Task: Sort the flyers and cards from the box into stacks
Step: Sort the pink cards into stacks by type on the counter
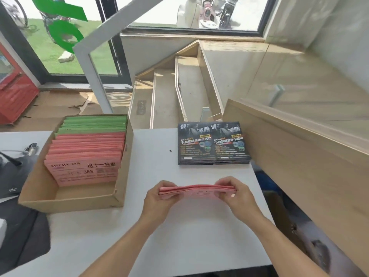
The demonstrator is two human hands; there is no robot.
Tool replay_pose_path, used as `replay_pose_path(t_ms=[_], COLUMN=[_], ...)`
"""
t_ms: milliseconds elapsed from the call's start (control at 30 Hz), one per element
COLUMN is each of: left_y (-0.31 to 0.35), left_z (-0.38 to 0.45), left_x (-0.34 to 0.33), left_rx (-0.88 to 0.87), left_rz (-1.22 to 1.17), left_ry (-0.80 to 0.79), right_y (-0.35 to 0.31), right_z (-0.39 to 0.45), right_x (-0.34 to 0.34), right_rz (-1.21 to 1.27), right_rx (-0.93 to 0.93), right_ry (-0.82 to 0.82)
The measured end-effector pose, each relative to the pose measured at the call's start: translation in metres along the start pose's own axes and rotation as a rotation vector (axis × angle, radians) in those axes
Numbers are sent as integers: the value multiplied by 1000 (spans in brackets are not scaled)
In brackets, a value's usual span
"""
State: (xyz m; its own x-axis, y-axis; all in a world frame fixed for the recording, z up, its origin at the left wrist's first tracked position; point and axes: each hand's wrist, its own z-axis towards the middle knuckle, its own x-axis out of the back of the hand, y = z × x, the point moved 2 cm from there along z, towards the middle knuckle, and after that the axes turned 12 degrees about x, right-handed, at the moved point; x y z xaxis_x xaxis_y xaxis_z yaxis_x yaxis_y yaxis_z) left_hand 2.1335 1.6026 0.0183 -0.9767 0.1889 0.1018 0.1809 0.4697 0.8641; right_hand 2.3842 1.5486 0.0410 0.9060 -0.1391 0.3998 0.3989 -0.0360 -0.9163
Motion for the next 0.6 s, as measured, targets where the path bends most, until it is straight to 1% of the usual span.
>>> replay_pose_path(t_ms=[133, 233, 333, 467, 533, 600], left_y=[-8, -9, -5, -9, -15, -18], left_z=[-3, -4, -6, -6, -5, -4], left_x=[4, 0, -4, 1, 5, 7], left_rx=[-48, -42, -73, -91, -87, -89], left_rz=[84, 90, 118, 127, 116, 106], left_ry=[57, 42, 71, 118, 118, 109], right_y=[12, 15, 10, 9, 13, 17], right_z=[-7, -6, -2, 4, 3, 2], right_x=[1, -1, -5, -2, -2, -3], right_rz=[-55, -48, -32, -26, -31, -44], right_rx=[-1, 18, 15, 39, 29, 14], right_ry=[-3, 12, 16, -26, -48, -32])
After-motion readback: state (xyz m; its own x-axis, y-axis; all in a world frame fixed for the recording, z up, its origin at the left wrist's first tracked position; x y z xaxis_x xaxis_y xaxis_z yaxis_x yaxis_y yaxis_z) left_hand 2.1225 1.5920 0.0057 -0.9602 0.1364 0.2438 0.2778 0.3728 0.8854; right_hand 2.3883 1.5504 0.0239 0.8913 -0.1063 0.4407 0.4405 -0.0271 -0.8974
